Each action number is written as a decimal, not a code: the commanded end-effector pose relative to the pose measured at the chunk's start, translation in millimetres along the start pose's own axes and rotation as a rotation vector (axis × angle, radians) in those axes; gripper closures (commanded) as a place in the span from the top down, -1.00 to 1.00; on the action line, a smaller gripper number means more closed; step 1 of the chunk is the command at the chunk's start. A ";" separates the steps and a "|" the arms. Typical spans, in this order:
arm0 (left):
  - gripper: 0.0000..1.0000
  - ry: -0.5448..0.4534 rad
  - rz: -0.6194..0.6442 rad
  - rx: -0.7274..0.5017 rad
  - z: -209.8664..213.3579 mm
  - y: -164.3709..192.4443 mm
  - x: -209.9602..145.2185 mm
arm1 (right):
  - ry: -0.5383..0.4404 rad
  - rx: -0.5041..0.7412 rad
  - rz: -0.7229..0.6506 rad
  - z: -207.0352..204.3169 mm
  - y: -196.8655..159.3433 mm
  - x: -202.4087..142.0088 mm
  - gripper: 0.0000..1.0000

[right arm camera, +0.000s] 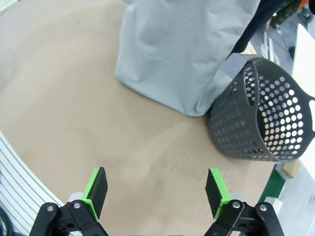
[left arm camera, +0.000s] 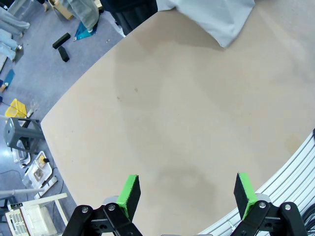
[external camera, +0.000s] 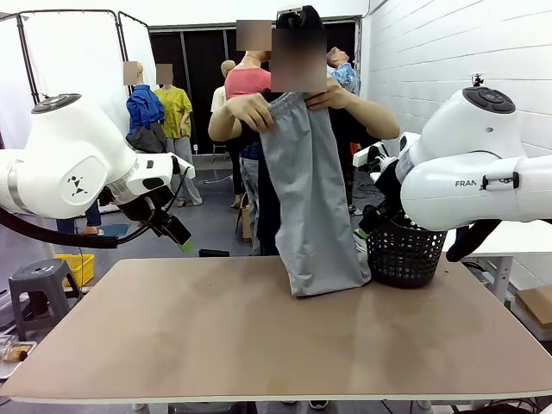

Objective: Fold the training pants.
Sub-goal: Grab both ends of the Training pants handed by a person.

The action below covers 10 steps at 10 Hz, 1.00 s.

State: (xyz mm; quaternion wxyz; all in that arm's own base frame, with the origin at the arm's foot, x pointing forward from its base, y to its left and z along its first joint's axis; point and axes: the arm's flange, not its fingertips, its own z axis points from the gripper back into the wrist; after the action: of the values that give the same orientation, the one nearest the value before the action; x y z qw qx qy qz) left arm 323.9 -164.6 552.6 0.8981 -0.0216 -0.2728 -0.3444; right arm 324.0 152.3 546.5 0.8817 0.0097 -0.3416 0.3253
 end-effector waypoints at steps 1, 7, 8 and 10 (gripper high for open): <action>1.00 -0.001 -0.001 -0.003 -0.2 0.3 0.0 | 0.000 0.000 0.000 -0.7 0.1 -0.2 1.00; 1.00 -0.001 -0.001 -0.003 -0.2 0.3 0.0 | 0.000 0.000 0.000 -0.7 0.1 -0.2 1.00; 1.00 -0.001 -0.001 -0.003 -0.2 0.3 0.0 | 0.000 0.000 0.000 -0.7 0.1 -0.2 1.00; 1.00 -0.001 -0.001 -0.003 -0.2 0.3 0.0 | 0.000 0.000 0.000 -0.7 0.1 -0.2 1.00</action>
State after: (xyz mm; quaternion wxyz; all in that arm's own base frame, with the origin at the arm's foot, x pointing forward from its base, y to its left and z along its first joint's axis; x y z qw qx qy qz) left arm 323.9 -164.6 552.6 0.8981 -0.0216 -0.2728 -0.3444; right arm 324.0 152.3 546.5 0.8817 0.0097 -0.3416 0.3254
